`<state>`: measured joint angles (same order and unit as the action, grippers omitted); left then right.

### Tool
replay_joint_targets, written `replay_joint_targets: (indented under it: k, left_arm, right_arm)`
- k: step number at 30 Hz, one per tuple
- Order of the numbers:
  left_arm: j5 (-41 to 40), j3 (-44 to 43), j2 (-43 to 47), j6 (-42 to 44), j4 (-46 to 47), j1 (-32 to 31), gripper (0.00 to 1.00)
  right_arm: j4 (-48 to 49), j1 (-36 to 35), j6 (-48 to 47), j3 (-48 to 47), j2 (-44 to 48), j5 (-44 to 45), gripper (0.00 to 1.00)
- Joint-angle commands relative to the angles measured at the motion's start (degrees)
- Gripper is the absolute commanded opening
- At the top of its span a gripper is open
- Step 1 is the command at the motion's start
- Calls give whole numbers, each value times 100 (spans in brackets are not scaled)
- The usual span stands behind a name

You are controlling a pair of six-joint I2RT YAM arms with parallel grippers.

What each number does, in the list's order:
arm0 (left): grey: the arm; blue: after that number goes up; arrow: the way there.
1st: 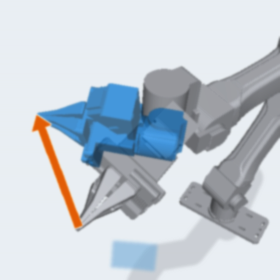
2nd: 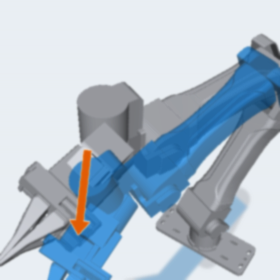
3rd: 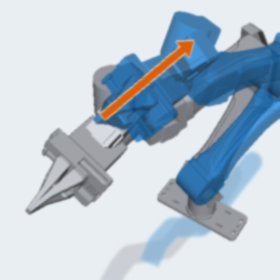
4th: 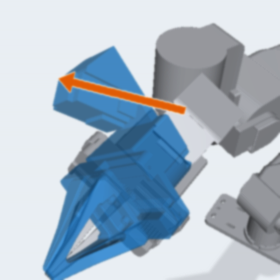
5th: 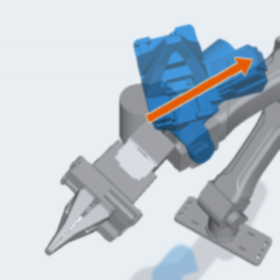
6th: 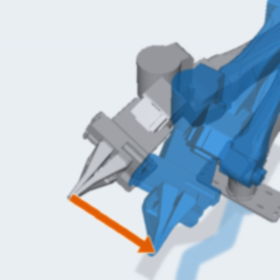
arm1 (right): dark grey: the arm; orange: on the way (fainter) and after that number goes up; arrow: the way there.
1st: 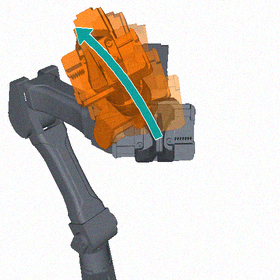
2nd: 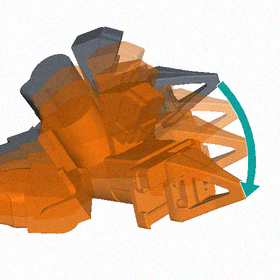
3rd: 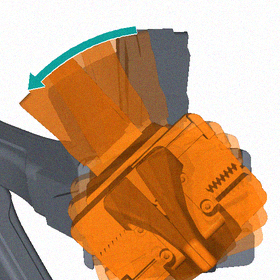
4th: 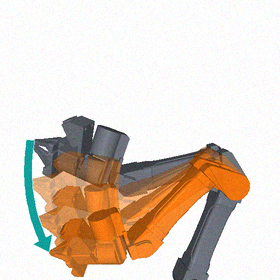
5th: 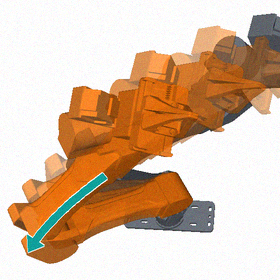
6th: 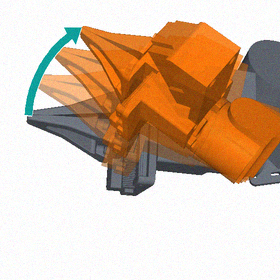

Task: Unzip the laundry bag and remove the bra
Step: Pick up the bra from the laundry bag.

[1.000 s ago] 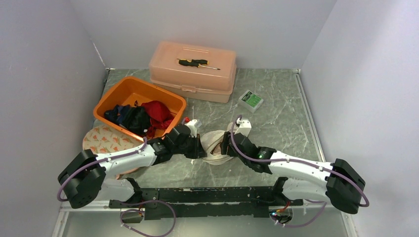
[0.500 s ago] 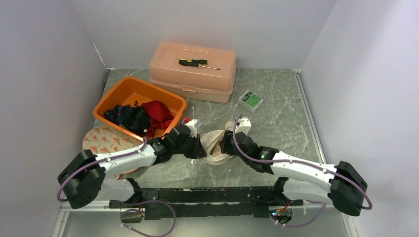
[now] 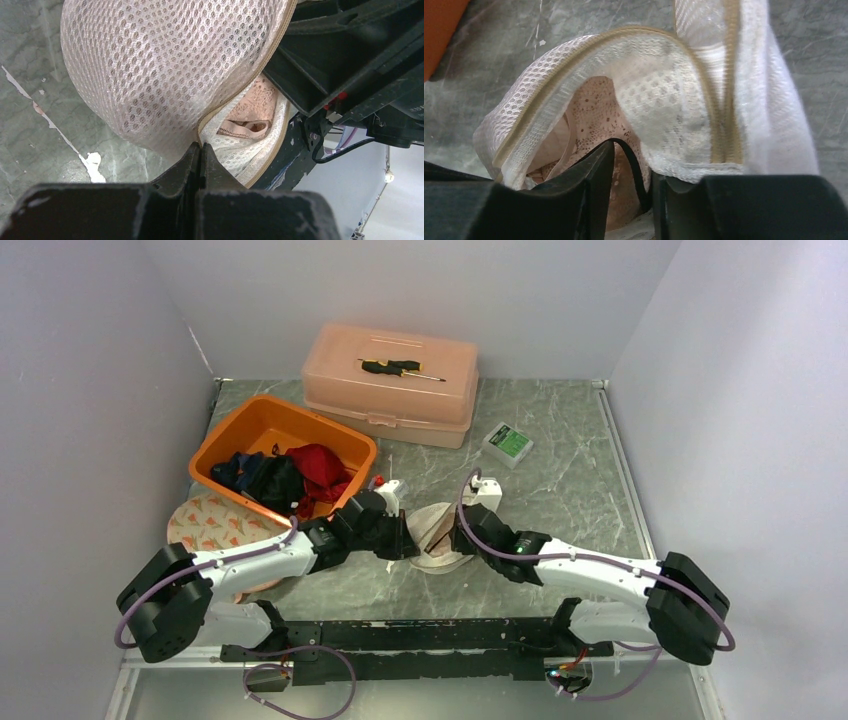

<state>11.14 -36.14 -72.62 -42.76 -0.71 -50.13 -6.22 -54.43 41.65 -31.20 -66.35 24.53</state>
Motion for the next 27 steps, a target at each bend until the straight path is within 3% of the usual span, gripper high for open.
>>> replay_joint_targets:
  k: [1,5,9,16,27]
  left_arm:
    - [13,-185,52,-26,80,-40,3]
    - [-45,-183,104,-9,-87,-36,3]
    - [-211,-219,155,7,-263,-39,3]
    - [-592,-420,416,2,-660,-41,3]
    - [-1388,-1559,418,278,-1491,-30,3]
  right_arm:
    - [221,24,82,-261,-89,-122,28]
    - [328,26,32,-187,231,-123,0]
    - [391,26,-212,-141,743,-373,0]
    - [974,27,-1284,197,1793,-1645,0]
    - [264,26,-2465,-144,1655,-2758,0]
